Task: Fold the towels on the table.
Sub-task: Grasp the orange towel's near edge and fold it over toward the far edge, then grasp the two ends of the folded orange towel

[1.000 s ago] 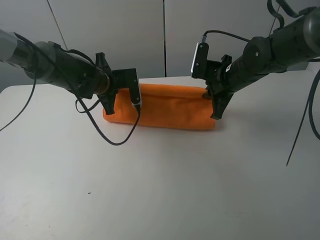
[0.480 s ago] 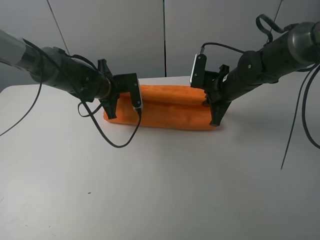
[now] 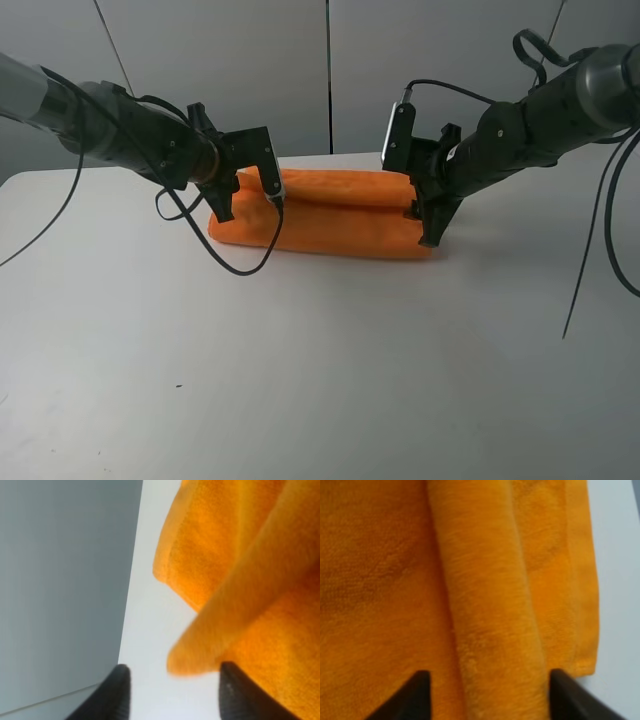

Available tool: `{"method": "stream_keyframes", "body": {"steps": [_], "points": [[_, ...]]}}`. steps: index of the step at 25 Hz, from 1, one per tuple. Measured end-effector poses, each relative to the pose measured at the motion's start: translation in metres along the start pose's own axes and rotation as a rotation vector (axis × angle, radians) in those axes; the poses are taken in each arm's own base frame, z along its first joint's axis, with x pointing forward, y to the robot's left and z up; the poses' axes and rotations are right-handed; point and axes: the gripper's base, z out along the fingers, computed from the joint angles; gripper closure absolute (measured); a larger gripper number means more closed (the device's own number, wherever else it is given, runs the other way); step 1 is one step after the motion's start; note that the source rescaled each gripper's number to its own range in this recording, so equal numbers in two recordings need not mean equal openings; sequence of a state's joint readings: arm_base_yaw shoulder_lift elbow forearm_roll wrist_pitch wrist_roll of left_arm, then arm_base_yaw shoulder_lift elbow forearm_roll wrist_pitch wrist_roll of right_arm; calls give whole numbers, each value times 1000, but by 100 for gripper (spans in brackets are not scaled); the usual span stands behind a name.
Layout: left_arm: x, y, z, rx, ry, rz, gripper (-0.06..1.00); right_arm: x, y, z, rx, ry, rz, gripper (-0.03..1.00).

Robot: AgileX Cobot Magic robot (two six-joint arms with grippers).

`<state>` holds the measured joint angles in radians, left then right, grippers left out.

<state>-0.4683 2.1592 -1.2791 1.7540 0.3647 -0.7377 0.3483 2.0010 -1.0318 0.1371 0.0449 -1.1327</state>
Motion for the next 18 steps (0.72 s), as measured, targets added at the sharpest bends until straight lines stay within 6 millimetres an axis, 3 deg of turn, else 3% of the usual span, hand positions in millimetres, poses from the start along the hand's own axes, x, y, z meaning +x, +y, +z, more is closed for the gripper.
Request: {"method": "stream_keyframes", "body": {"steps": [3,4,9,18], "points": [[0,0,0,-1,2,-8,1,-2,-4,0,41,-19,4,4],[0,0,0,-1,2,-9,-2,-2,-5,0,54,-25,4,0],[3,2,0,-25,27,-34,-4,-7,-14,-11,100,-52,39,-3],[10,21,-17,-49,100,-469,-4,-22,-31,-55,111,-151,552,-3]]}}
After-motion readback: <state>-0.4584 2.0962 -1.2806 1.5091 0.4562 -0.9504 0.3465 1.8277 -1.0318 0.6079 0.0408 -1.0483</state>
